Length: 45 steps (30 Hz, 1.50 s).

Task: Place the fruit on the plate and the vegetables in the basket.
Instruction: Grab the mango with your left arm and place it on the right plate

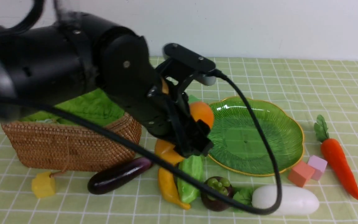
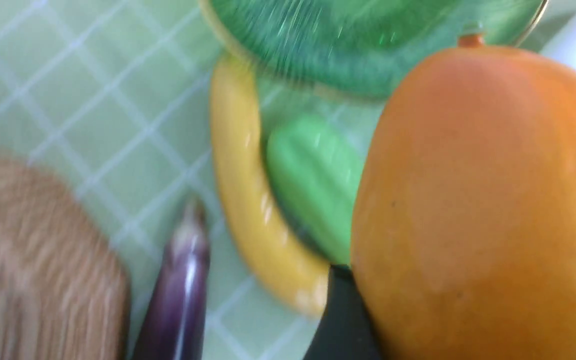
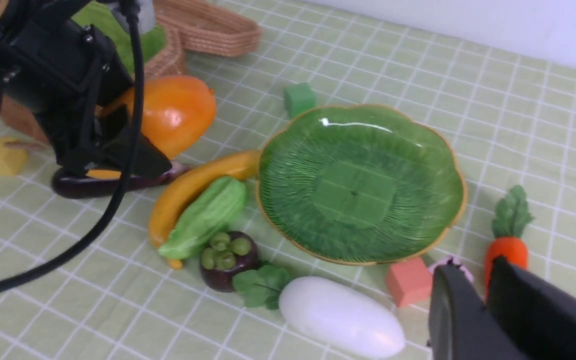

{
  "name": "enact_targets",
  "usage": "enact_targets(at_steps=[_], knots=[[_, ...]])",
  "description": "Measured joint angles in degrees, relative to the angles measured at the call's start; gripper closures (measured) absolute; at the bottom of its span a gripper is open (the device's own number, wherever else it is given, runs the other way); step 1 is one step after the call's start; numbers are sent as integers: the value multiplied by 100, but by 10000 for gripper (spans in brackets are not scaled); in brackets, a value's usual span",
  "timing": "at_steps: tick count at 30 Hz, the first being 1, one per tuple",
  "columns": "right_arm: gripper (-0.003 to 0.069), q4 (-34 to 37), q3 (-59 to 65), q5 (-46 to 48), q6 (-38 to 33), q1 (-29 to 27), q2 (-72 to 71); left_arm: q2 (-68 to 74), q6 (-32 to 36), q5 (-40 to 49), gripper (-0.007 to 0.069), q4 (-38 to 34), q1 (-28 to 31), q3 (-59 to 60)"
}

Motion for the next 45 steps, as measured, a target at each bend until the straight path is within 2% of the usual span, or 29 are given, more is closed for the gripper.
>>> enact_targets(at_steps=[4,7,13,18,24,33,36,37,38,45], knots=[[543,-474,0,0,435,0,0,662,28,132,104,107,-264,-664],[540,-557,0,0,523,0,0,1169,47,152,104,157,-387,-1164],[536,-612,0,5,578,0,0,2076,241,62,104,257,-388,-2058],[533,-998,0,5,691,0,0,3020,330,-16,104,431,-388,-2998],[532,-1249,0,44,881,0,0,3772,133,-108,104,886,-324,-3732],[524,-1226,0,64,728,0,0,3966,-43,-262,102,1119,-184,-3839],[522,-1188,0,100,691,0,0,3966,-55,-299,60,1023,-189,-3840],[520,-1146,0,116,691,0,0,3966,-60,-312,-1,952,-189,-3840],[519,-1125,0,129,691,0,0,3966,-60,-299,-25,939,-189,-3840],[519,-1103,0,184,616,0,0,3820,-79,51,-26,813,-189,-3840]])
